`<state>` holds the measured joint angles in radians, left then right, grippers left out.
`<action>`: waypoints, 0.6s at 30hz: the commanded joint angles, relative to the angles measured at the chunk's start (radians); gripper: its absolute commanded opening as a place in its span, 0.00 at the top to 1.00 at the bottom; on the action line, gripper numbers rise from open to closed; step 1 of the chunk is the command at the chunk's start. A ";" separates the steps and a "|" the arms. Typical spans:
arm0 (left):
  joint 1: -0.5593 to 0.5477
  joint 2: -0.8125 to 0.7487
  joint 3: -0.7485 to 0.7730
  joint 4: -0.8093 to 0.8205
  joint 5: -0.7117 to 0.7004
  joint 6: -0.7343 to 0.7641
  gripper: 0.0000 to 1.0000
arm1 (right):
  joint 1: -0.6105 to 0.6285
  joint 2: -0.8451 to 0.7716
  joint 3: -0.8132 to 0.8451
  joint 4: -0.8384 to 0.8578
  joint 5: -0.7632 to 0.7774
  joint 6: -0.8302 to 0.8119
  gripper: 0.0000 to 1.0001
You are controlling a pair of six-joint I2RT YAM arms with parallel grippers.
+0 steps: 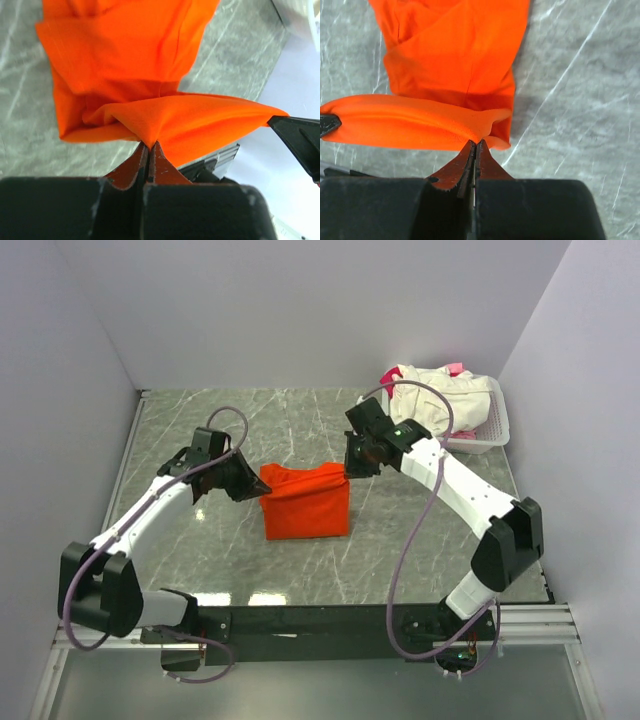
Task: Fold and stack the t-shirts
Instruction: Fold the tshirt
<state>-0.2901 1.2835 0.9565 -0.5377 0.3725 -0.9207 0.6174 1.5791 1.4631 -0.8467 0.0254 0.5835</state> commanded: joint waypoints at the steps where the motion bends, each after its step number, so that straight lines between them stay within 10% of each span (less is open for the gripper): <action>1: 0.028 0.069 0.054 0.044 -0.008 0.046 1.00 | -0.031 0.044 0.087 0.006 0.042 -0.054 1.00; 18: 0.111 0.293 0.139 0.111 0.040 0.072 1.00 | -0.114 0.357 0.318 -0.011 0.004 -0.160 1.00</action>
<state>-0.2058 1.5539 1.0573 -0.4431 0.4183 -0.8833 0.5327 1.9068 1.7123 -0.8490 -0.0170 0.4717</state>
